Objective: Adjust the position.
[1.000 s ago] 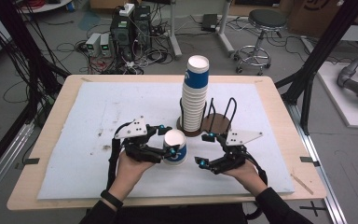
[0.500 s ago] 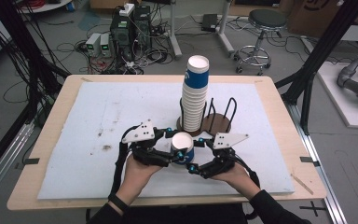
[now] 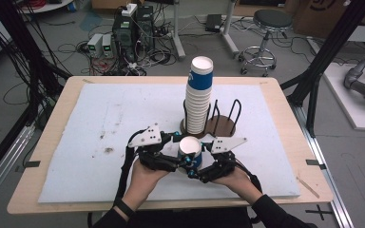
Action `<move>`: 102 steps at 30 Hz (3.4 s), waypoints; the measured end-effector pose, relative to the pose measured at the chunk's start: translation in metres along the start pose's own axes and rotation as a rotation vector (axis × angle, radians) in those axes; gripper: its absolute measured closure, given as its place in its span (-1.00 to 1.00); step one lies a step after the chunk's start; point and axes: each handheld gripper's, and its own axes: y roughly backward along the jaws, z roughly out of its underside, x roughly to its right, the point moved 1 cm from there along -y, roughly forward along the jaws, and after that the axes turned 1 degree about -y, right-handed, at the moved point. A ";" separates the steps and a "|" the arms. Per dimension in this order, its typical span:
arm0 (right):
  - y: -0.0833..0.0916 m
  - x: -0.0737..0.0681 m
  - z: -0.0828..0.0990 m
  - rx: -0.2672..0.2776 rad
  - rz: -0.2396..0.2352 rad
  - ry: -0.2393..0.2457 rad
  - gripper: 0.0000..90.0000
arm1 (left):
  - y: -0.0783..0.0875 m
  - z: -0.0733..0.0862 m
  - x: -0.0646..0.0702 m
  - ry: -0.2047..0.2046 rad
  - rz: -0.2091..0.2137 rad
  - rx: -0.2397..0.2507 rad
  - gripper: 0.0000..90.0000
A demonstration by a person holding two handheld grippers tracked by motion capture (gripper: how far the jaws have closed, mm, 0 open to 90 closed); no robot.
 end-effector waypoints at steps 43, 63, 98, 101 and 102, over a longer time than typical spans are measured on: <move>0.021 0.005 -0.009 0.020 -0.029 0.086 -0.65 | 0.011 -0.011 -0.015 0.033 0.116 -0.047 -0.34; 0.029 0.005 -0.017 -0.139 -0.050 0.214 -0.62 | 0.006 -0.012 -0.013 -0.051 0.166 -0.272 -0.35; 0.039 0.007 -0.024 -0.062 -0.109 0.172 -0.57 | 0.005 -0.007 -0.015 -0.060 0.225 -0.360 -0.36; 0.039 0.007 -0.025 -0.043 -0.097 0.175 -0.61 | 0.007 -0.008 -0.017 -0.066 0.232 -0.307 -0.36; 0.041 0.007 -0.026 -0.027 -0.097 0.166 -0.61 | 0.009 -0.008 -0.018 -0.073 0.233 -0.283 -0.36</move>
